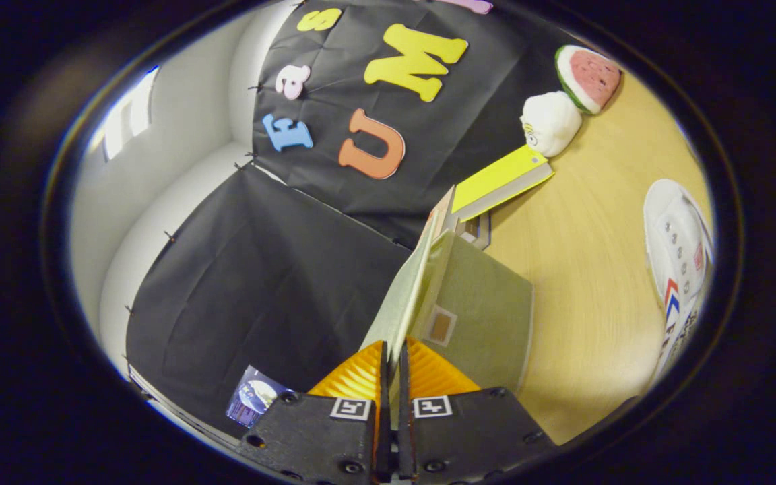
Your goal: Open the storage box then place both shoes into the box .Put the left shoe in first, then the right shoe, with the right side of both shoes facing outward in a uniform manner.
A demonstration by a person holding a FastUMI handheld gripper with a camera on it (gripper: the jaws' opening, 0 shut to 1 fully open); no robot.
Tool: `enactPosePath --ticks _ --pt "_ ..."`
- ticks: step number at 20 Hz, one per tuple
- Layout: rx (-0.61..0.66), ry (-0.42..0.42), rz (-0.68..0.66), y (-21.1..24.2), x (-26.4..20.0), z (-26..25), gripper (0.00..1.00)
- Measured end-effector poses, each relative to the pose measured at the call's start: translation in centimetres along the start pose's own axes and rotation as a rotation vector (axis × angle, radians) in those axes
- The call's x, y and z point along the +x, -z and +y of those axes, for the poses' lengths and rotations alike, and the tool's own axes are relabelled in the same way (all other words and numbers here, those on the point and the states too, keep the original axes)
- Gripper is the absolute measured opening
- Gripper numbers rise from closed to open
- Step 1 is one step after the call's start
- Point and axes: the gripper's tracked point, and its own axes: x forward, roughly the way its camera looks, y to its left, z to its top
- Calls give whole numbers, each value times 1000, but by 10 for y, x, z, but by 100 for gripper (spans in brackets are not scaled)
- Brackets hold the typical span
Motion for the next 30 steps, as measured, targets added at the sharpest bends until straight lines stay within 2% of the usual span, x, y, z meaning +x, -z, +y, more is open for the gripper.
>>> enactPosePath --ticks 2,7,12,15,21,22,23,28,30 --pt "-38 6 -7 -7 1 19 5" --pt "-195 32 -22 -24 18 96 5" --pt "-356 56 3 -15 65 180 6" --pt "-428 67 51 1 101 213 6" --pt "-539 93 111 42 168 243 21" --pt "-556 102 113 47 176 243 25" --pt "-587 102 103 52 187 244 37" --pt "-750 130 23 54 185 250 99" --pt "-798 150 -40 42 171 251 100"
